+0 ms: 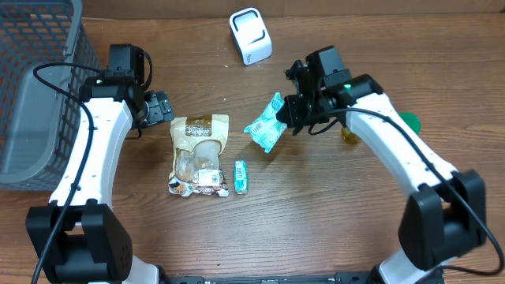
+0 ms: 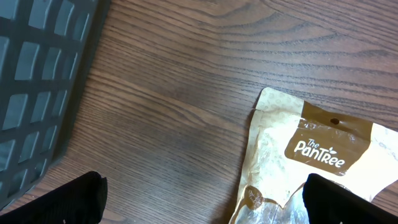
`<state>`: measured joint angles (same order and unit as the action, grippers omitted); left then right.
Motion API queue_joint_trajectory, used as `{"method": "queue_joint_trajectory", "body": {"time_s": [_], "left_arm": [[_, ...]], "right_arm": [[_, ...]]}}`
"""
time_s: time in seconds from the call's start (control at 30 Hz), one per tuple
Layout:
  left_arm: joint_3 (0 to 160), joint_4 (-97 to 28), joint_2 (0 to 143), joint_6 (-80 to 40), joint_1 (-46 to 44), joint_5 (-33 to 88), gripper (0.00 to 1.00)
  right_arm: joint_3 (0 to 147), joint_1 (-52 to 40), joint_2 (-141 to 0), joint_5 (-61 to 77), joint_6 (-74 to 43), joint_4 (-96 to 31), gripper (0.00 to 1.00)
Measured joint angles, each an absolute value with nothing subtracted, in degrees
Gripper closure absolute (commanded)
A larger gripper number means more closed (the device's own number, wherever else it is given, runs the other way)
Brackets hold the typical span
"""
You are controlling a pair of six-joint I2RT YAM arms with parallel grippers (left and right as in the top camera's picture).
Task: Scan the item barcode
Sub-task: 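Lift the wipes packet upright with the right gripper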
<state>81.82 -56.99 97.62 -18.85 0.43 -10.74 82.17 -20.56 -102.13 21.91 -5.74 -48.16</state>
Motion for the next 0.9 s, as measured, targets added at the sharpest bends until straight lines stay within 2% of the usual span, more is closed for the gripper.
{"method": "queue_joint_trajectory", "body": {"time_s": [0.37,0.6,0.9], "left_arm": [[81.82,-56.99,97.62,-18.85,0.43,-10.74,0.01],[81.82,-56.99,97.62,-18.85,0.43,-10.74,0.01],[81.82,-57.01,97.62,-18.85,0.43,-10.74,0.0]], "right_arm": [[82.17,-20.56,-102.17,32.62,3.03,-49.58,0.96],[82.06,-20.56,-102.17,25.93,2.24,-51.0,0.96],[75.11,-20.56,-102.19,16.93,-7.81,-45.34,0.96]]}}
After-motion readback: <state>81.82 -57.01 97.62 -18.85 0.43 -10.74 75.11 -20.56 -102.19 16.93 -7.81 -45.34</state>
